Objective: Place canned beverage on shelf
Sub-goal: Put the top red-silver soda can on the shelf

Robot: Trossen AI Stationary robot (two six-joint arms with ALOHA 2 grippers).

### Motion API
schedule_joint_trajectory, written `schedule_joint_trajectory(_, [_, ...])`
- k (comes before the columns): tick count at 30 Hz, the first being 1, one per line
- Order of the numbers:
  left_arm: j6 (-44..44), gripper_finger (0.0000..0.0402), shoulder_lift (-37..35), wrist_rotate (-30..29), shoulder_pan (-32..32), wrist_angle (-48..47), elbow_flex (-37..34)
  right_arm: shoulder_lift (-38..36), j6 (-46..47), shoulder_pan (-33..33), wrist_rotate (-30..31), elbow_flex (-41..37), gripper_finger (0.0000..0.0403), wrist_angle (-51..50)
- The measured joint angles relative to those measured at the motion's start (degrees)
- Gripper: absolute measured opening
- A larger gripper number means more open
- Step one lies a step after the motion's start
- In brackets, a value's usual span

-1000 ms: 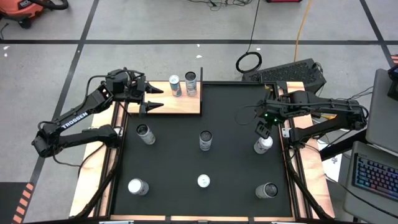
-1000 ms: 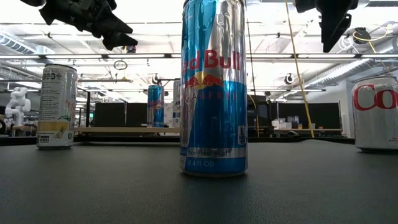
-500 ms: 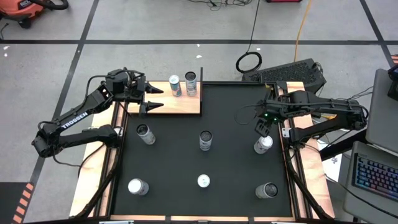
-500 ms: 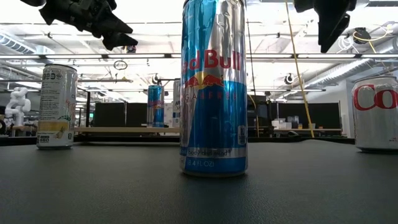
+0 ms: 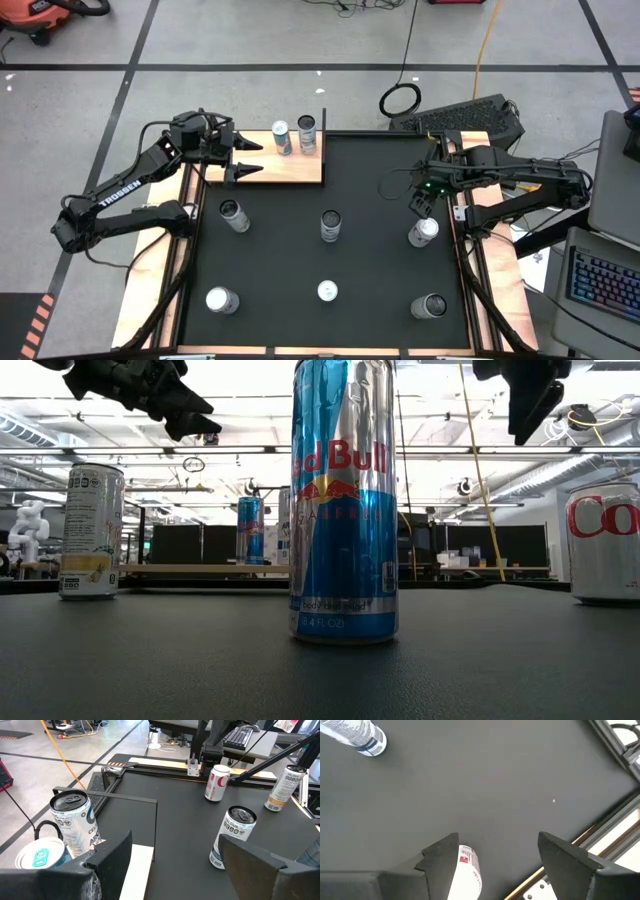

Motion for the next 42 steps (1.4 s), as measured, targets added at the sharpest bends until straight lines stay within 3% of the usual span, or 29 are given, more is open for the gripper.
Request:
schedule_joint_trajectory(7, [-0.02,0.0299,0.0,0.0,-0.02,0.0,0.0,0.0,3.82,0.0,-0.41,0.0,0.0261,-3.33])
schedule_joint_trajectory(17, [0.03,0.0299,0.0,0.0,0.0,-0.02,0.0,0.0,9.23,0.0,-5.3,0.02,0.0357,-5.94])
schedule_joint_trajectory(22, [0.05,0.0299,0.0,0.0,-0.02,-0.01,0.0,-0.01,9.59,0.02,-6.39,0.0,0.0386,-4.71])
schedule_joint_trajectory(31, [0.07,0.0299,0.0,0.0,-0.02,-0.01,0.0,0.0,9.47,0.02,-6.34,0.0,0.0387,-1.34])
schedule_joint_trajectory(37, [0.08,0.0299,0.0,0.0,-0.01,-0.02,0.0,-0.01,2.96,0.02,-4.61,0.0,0.0387,3.08])
schedule_joint_trajectory(42, [0.05,0.0299,0.0,0.0,0.0,-0.02,0.0,0.0,6.36,0.02,-4.6,0.0,0.0387,6.66])
